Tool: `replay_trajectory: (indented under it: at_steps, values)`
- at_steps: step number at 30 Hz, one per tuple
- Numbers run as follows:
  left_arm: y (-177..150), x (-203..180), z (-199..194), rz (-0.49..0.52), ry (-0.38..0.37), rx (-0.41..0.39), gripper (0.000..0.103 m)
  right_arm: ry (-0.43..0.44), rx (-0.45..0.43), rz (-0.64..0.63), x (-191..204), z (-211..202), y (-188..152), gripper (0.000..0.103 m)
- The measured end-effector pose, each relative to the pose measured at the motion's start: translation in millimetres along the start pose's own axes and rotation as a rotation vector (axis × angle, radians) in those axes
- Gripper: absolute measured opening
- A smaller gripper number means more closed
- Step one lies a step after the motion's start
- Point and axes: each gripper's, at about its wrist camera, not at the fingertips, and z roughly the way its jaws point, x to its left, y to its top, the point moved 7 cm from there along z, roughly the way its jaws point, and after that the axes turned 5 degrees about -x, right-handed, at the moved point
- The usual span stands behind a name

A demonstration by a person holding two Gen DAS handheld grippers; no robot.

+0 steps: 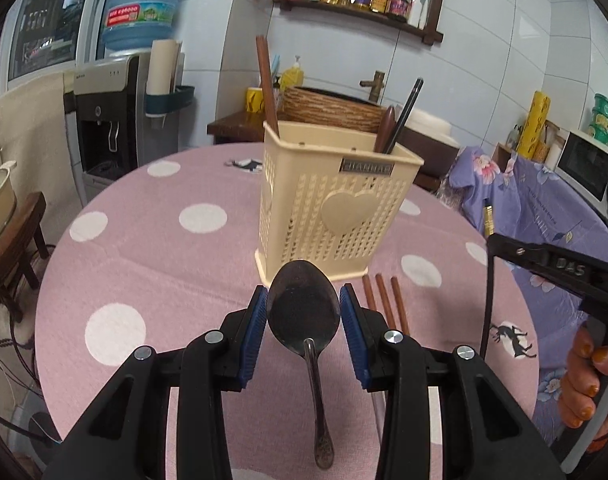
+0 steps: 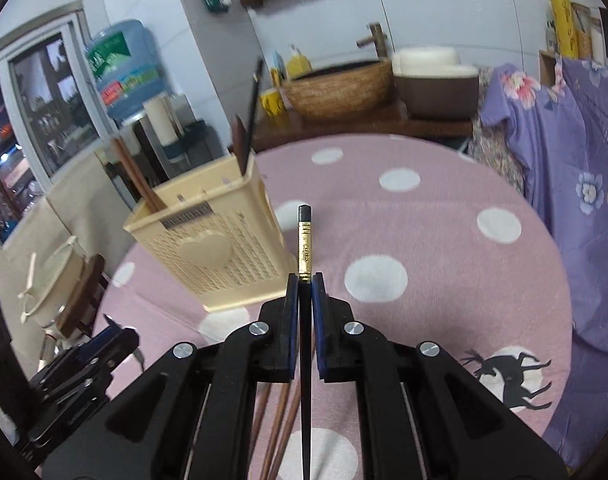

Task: Organize utensils
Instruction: 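Carry the metal spoon with the left gripper into the cream holder while the right carries the black chopstick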

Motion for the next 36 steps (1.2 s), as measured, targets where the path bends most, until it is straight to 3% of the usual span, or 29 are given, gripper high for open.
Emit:
replay_trajectory:
  at_steps: [6,23,28,36]
  values:
    - [12,1,-5,-0.010,-0.001,-0.035,0.037,0.039,-0.063,-0.026,5,-31,17,0.008]
    - [57,-7,-19,-0.009,-0.049,-0.112,0.037,0.062,-0.126,-0.103,31,-60,47,0.007]
    - [102,-4,-27,-0.017,-0.042,-0.193,0.037,0.092,-0.167,-0.139,51,-71,78,0.007]
    - [198,-10,-37,-0.024,-0.002,-0.362,0.037,0.134,-0.327,-0.154,91,-85,169,0.007]
